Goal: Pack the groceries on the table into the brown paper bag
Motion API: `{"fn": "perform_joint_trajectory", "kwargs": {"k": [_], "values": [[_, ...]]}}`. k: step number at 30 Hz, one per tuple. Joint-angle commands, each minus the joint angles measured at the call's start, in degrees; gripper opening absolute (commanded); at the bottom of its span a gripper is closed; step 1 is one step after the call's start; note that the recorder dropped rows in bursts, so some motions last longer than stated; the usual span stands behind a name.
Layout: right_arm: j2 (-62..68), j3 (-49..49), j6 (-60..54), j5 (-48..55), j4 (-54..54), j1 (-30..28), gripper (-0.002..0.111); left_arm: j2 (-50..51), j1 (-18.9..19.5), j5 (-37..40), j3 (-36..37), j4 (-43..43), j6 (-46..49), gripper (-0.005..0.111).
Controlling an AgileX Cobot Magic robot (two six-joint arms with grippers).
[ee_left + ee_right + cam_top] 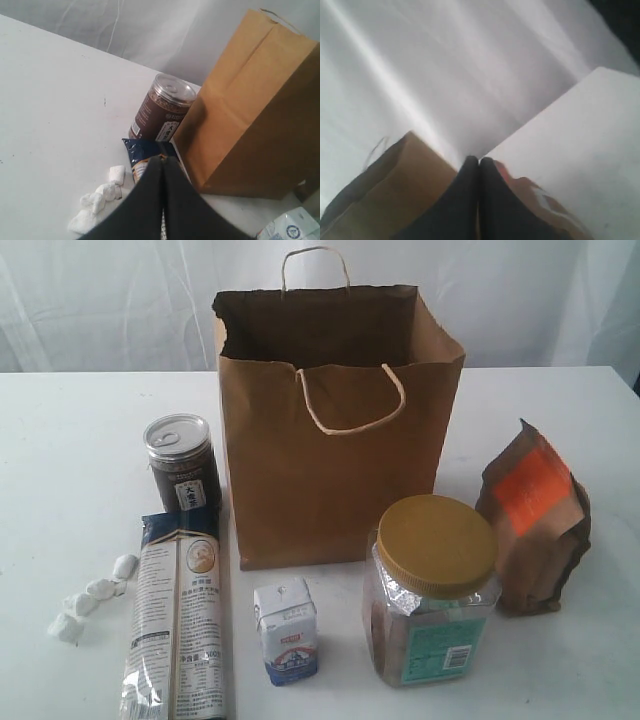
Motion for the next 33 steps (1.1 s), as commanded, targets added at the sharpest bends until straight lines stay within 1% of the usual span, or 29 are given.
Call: {"fn": "perform_joint_trajectory", "kwargs": {"k": [1,2,4,5,7,12,14,16,18,19,21,24,27,29,33], "values": [[-0.13,-0.02,-35.83,7.88,26.23,0.24,0.0,-0.26,-0.52,4.38,0.2,-0.5,0.83,0.0],[0.0,-0.02,-43.45,10.59,27.47,0.24,0.0,-0.26,-0.52,5.37,0.2,-0.41,0.83,0.0],[1.12,0.35,-54.43,14.65,24.98,0.24,0.0,-0.26,-0.52,6.53,0.2,-0.41,0.83,0.0],[2.09,0.93,-58.78,15.53,23.06,0.24,0.0,-0.26,-0.52,6.51,0.2,-0.41,0.83,0.0],[4.58,2.54,-63.14,15.49,20.41,0.24,0.0,-0.26,-0.52,6.41,0.2,-0.41,0.83,0.0],[10.27,4.28,-63.86,9.07,22.54,1.9,0.0,-0.26,-0.52,9.56,0.2,-0.27,0.83,0.0],[12.52,4.15,-63.86,8.51,22.54,2.26,0.0,-0.26,-0.52,11.26,0.2,-0.27,0.83,0.0],[18.62,4.03,-63.86,8.37,22.54,2.27,0.0,-0.26,-0.52,12.42,0.2,-0.37,0.44,0.0],[28.34,4.03,-63.86,5.84,20.19,2.27,0.0,-0.26,-0.52,12.42,0.2,-2.51,0.44,0.0],[35.07,4.03,-63.72,3.58,18.73,2.27,0.0,-0.26,-0.52,12.51,0.2,-5.98,0.44,0.0],[47.37,3.83,-63.72,1.33,18.59,2.27,0.0,-0.26,-0.52,12.38,0.2,-8.88,0.44,0.0],[59.85,0.78,-63.72,5.37,19.19,2.27,0.0,-0.26,-0.52,12.09,0.2,-8.88,1.31,0.0],[63.52,-0.59,-63.62,9.05,19.94,2.27,0.0,-0.26,-0.52,12.09,0.2,-8.88,1.9,0.0],[63.23,-0.59,-63.78,9.17,23.41,2.27,0.0,-0.26,-0.52,12.09,0.2,-8.88,1.9,0.0],[60.5,-0.59,-64.04,6.89,23.42,2.27,0.0,-0.26,-0.52,12.09,0.2,-8.88,1.9,0.0]]}}
